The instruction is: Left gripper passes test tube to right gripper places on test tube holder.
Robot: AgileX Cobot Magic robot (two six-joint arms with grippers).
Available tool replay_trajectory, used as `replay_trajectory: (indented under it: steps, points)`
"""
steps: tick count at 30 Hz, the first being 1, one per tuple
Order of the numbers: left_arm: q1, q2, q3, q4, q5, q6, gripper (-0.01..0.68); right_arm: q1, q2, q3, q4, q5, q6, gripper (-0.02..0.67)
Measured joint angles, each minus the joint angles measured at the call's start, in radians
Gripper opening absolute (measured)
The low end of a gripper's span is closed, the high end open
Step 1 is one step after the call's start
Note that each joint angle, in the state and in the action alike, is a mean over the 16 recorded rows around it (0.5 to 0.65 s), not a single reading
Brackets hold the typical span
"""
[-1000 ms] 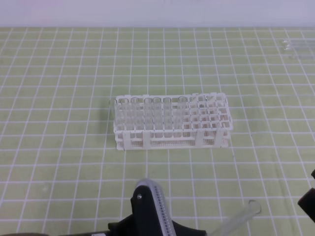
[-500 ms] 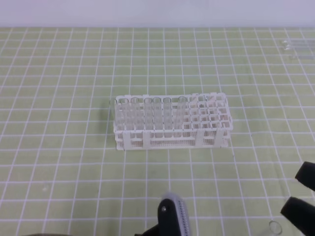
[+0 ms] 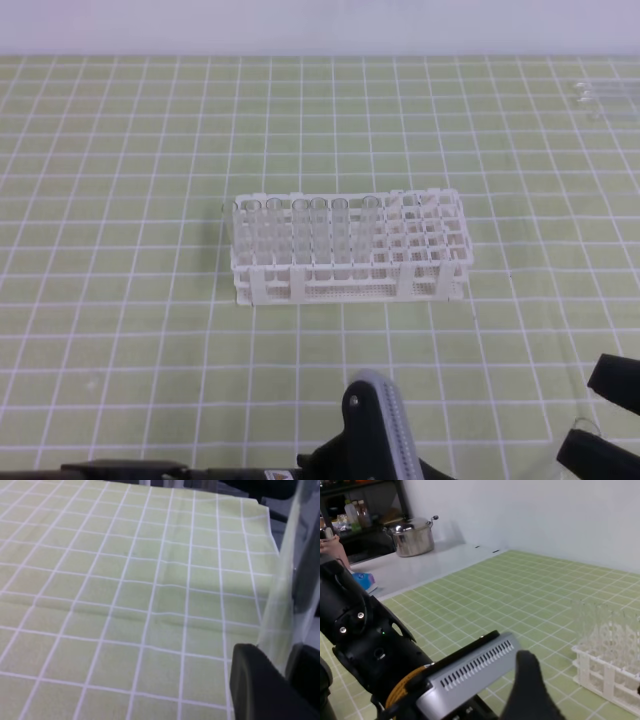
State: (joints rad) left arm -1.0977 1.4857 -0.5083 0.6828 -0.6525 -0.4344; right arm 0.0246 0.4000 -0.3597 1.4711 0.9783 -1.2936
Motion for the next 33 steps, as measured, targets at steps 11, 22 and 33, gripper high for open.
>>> replay_trajectory:
  steps: [11, 22, 33]
  points:
    - [0.0, 0.001, -0.004, -0.045, -0.046, 0.016, 0.003, 0.0, 0.0, 0.0, -0.03, 0.002, 0.0, 0.042]
    - [0.0, 0.013, -0.009, -0.101, -0.113, 0.036, 0.004, 0.0, 0.0, 0.0, -0.039, 0.007, 0.0, 0.042]
    - [0.0, 0.051, -0.044, -0.1, -0.17, 0.031, 0.007, 0.0, 0.0, 0.0, -0.04, -0.008, 0.0, 0.041]
